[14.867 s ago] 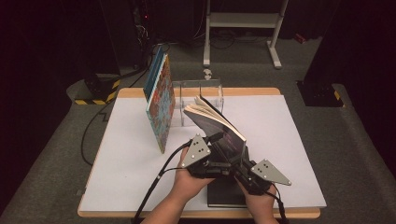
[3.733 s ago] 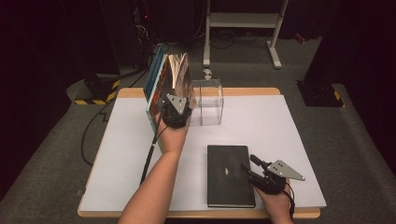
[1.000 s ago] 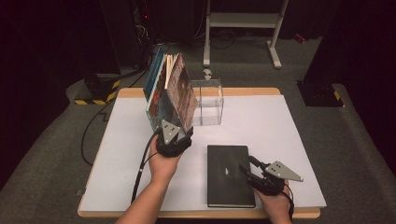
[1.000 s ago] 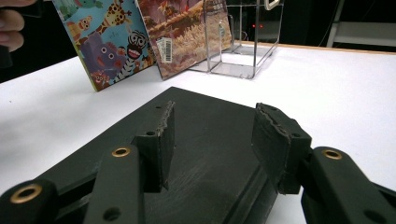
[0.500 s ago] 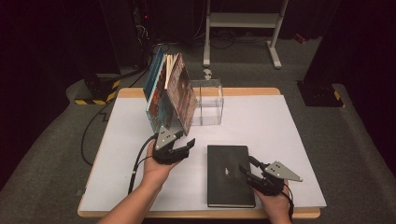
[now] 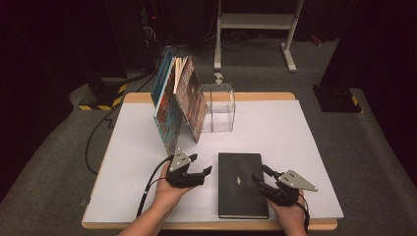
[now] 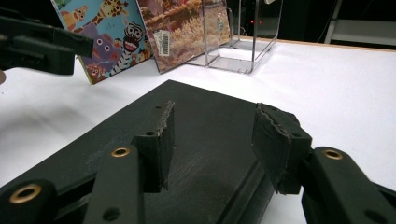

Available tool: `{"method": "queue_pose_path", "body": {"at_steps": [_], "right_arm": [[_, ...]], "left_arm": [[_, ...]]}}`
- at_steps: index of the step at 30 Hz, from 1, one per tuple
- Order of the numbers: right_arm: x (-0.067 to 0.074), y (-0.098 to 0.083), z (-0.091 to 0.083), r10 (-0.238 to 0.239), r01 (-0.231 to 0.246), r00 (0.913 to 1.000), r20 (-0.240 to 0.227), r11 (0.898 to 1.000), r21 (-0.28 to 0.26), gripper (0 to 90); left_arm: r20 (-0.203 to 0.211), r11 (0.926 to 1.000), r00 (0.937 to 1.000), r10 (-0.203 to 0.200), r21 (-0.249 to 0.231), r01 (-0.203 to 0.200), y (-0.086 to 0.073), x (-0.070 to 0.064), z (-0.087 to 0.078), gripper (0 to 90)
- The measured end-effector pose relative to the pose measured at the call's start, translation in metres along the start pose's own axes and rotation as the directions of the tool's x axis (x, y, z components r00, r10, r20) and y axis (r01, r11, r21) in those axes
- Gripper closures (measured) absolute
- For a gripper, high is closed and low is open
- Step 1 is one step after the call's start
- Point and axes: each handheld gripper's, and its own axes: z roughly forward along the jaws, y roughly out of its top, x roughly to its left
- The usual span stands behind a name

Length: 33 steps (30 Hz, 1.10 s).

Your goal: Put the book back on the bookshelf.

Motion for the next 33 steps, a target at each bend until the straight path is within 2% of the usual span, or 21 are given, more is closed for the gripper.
{"method": "queue_pose_path", "body": {"at_steps": [3,5,7,11,14,17,20,23,27,30,33], "right_arm": [[0.000,0.000,0.000,-0.003,0.003,1.0000,0.002,1.000,0.005,48.4],[0.000,-0.001,0.000,-0.006,0.006,1.0000,0.006,1.000,0.010,48.2],[0.000,-0.001,0.000,-0.008,0.008,0.9999,0.010,1.000,0.015,48.1],[0.000,-0.001,0.000,-0.017,0.017,0.9997,0.019,0.999,0.034,47.5],[0.000,-0.002,0.001,-0.027,0.025,0.9992,0.029,0.998,0.060,44.5],[0.000,-0.001,0.001,-0.025,0.022,0.9991,0.033,0.997,0.078,42.8],[-0.001,0.002,0.001,-0.018,0.015,0.9992,0.034,0.994,0.106,40.3],[-0.002,0.003,0.004,0.002,-0.006,0.9996,0.028,0.988,0.157,35.3],[-0.002,-0.001,-0.001,0.009,-0.017,0.9992,0.038,0.973,0.231,26.8],[-0.001,-0.006,-0.008,0.041,-0.050,0.9984,0.040,0.965,0.256,22.7],[0.002,-0.011,-0.012,0.057,-0.064,0.9978,0.033,0.964,0.258,21.4]], "left_arm": [[0.006,0.9992,0.9999,-0.014,0.036,0.013,-0.006,-0.001,0.001,20.4],[0.009,0.9989,0.9999,-0.008,0.045,0.007,-0.010,-0.003,0.002,22.2],[0.014,0.9991,0.9998,-0.017,0.039,0.016,-0.014,-0.006,0.002,22.4],[0.019,0.9987,0.9998,-0.004,0.051,0.003,-0.021,-0.011,0.002,22.6],[0.019,0.9978,0.9995,-0.026,0.062,0.024,-0.025,-0.013,0.004,19.8],[0.033,0.9977,0.9982,-0.051,0.048,0.049,-0.027,-0.015,0.004,19.4],[0.036,0.9981,0.9987,-0.037,0.051,0.035,-0.030,-0.016,0.005,19.1],[0.031,0.9981,0.9991,-0.029,0.056,0.027,-0.032,-0.017,0.006,17.8],[0.042,0.9992,0.9990,-0.013,0.038,0.012,-0.033,-0.019,0.005,20.3],[0.043,0.9991,0.9990,-0.011,0.041,0.009,-0.036,-0.020,0.007,19.0],[0.043,0.9987,0.9989,-0.019,0.047,0.017,-0.038,-0.021,0.010,16.4]]}}
